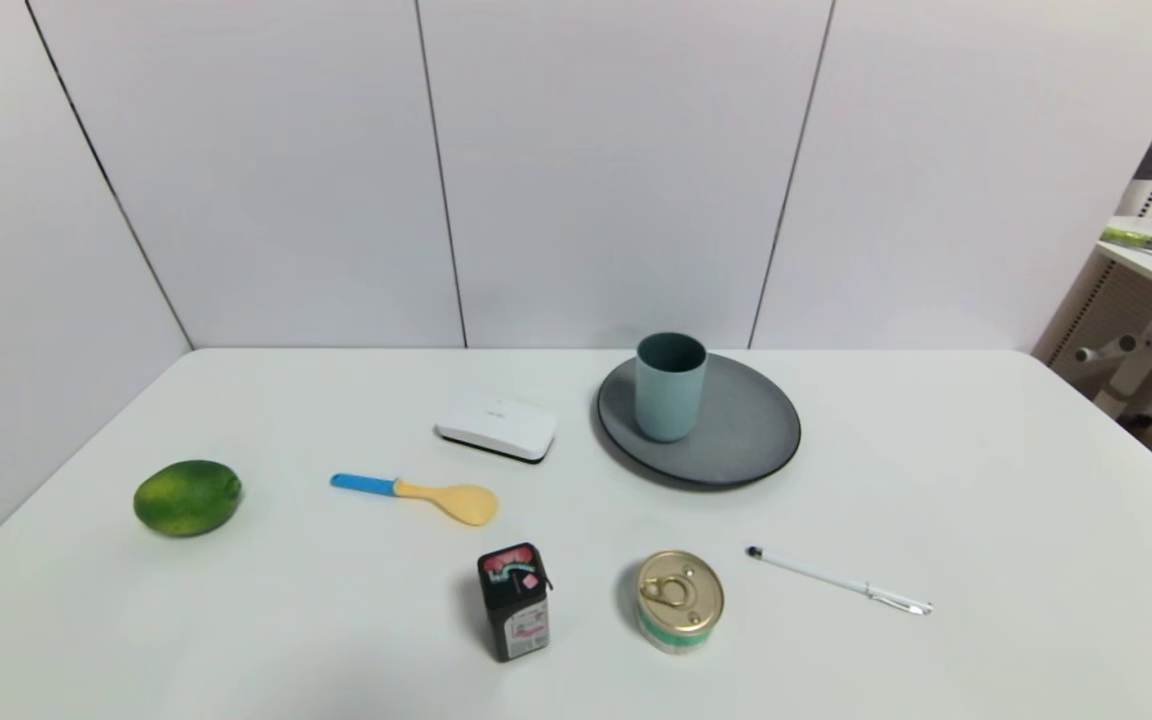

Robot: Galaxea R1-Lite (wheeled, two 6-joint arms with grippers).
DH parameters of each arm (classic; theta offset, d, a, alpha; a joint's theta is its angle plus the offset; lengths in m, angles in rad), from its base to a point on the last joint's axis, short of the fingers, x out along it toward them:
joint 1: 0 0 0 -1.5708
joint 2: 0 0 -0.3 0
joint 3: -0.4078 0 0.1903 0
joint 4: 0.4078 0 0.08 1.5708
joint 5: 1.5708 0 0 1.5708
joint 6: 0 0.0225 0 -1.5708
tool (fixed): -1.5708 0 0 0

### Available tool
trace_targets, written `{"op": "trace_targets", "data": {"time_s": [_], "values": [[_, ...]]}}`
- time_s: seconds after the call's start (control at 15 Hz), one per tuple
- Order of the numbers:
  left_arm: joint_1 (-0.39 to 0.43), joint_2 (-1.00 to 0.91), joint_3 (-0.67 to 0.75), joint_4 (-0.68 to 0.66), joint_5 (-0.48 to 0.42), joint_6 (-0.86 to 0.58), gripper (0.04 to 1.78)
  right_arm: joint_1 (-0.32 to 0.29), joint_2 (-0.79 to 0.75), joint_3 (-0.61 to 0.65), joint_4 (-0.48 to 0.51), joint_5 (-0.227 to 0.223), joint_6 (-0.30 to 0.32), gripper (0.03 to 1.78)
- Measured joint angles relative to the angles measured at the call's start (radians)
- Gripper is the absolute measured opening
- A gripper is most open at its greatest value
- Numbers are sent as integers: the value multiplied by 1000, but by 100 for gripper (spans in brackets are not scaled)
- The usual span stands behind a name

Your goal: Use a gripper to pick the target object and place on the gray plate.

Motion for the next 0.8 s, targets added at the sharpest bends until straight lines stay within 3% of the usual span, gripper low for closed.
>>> {"op": "trace_targets", "data": {"time_s": [0.8], "values": [[0, -2, 0, 0, 0, 1, 169, 0, 0, 0, 0, 0, 0, 171]]}}
